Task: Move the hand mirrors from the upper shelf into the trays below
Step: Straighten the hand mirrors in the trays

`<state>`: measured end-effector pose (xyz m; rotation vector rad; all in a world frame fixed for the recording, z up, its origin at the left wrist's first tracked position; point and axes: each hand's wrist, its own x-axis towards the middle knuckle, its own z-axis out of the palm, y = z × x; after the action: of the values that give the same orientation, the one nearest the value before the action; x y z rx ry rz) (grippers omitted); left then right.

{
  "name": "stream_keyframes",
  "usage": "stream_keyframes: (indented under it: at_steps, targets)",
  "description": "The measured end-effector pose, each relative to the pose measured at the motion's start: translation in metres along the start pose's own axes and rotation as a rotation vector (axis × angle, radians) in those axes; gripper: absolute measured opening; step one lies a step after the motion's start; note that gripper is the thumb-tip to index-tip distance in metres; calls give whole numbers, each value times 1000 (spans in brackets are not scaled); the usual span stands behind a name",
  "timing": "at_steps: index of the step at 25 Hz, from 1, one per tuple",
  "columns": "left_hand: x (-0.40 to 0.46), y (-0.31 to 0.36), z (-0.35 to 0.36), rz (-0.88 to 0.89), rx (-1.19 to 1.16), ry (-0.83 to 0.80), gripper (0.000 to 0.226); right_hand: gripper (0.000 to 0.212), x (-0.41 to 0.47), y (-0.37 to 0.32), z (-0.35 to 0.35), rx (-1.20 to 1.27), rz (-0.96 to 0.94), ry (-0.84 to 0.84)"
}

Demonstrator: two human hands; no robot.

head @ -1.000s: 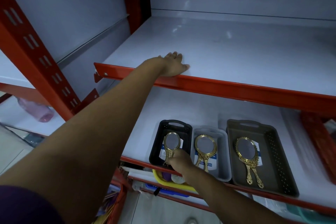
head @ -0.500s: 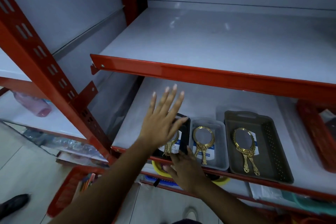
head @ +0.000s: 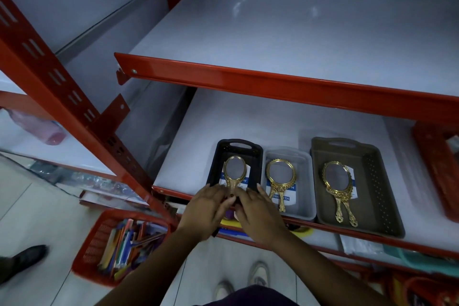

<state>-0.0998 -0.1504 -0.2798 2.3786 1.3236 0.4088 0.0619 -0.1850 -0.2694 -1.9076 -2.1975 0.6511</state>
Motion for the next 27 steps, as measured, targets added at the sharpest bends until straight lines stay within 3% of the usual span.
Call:
stream_keyframes:
  at_steps: [2, 4, 6, 7, 10, 13, 27]
  targets:
    - [23, 15, -13, -330, -486, 7, 66, 43, 16, -14, -18, 409, 195, 11]
    - [50, 26, -27, -717, -900, -39, 75, 41, 37, -22, -39, 1024, 567, -25]
    - [69, 33, -37, -958, -1177, -178, 89, 52, 55, -22, -48, 1477, 850, -88]
    - [74, 35, -42, -1022, -1242, -248, 95, 62, 60, -19, -48, 1544, 915, -123]
    - [79, 37, -50, -1094, -1261, -350, 106, 90, 68, -13, -41, 1528, 1002, -207]
    - [82, 35, -53, -1109, -1276, -421, 113, 103, 72, -10, -37, 1499, 1009, -257]
    - [84, 42, -70, -1037, -1184, -642, 113, 118, 75, -8, -44, 1281, 949, -422]
